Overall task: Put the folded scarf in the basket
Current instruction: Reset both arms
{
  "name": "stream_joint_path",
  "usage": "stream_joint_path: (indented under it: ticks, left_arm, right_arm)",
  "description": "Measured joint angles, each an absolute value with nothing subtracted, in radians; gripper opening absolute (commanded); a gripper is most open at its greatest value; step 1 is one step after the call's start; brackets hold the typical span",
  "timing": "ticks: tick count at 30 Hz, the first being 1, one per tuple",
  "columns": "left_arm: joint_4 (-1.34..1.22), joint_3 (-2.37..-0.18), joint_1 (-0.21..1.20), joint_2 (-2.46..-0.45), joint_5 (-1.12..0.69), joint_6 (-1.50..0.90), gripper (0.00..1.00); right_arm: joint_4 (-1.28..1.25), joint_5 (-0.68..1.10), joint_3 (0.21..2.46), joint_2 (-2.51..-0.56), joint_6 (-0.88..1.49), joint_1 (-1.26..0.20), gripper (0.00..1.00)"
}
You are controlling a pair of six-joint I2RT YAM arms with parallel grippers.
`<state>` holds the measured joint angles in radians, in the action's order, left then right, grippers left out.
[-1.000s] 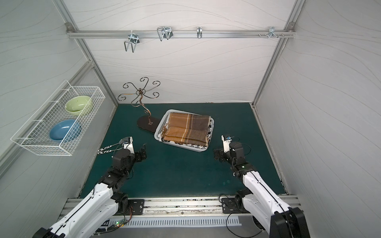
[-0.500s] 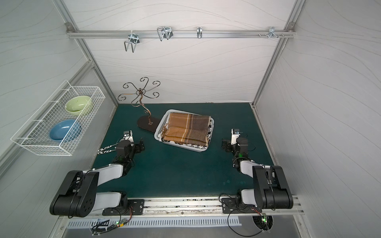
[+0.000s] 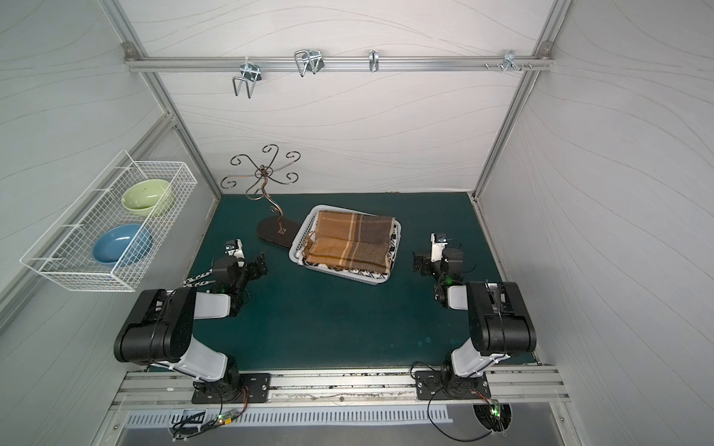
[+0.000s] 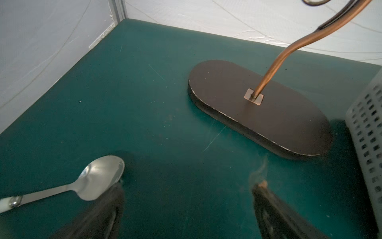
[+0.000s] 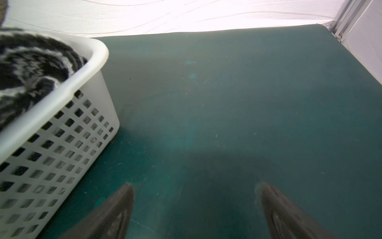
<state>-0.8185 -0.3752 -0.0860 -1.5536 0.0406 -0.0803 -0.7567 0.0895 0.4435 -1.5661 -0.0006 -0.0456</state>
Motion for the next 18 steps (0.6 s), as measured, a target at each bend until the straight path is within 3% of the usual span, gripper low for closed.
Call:
stream_joint_path:
  ticks: [18]
  left_arm:
    - [-0.819, -0.378, -0.058, -1.554, 0.046, -0.074, 0.99]
  right_arm:
    - [-0.756, 0.087, 0.444, -1.568, -0.009, -0.058, 0.99]
